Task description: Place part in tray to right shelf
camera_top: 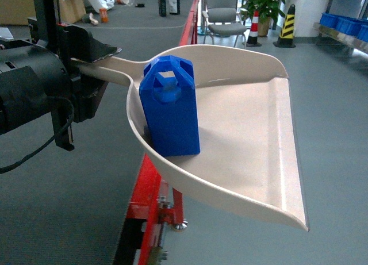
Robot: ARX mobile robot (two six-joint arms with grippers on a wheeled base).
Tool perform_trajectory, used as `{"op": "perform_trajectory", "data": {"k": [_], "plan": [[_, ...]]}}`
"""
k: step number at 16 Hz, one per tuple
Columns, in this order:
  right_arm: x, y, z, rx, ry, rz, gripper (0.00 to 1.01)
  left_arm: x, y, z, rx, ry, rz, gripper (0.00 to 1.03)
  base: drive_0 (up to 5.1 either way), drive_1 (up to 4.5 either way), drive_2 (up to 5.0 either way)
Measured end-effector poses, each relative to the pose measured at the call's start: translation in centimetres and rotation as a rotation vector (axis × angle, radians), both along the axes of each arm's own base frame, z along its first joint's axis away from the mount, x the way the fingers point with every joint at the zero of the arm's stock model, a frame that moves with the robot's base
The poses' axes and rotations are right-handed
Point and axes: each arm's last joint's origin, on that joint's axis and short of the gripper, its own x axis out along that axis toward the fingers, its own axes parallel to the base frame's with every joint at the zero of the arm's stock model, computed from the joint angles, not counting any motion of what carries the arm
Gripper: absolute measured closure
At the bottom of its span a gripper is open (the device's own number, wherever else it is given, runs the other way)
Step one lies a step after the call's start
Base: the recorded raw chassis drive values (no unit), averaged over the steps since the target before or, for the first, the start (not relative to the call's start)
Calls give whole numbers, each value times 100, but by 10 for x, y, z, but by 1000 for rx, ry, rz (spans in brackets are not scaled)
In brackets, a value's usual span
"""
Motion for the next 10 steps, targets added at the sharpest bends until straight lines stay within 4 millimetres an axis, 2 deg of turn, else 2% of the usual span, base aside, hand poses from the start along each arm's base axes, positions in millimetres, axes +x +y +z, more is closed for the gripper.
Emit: {"op": "perform_trajectory", "data": {"k": [10], "plan": [[0, 0, 0, 0, 1, -1, 3, 0, 0, 0, 1, 1, -2, 84, 485, -184, -305]]}}
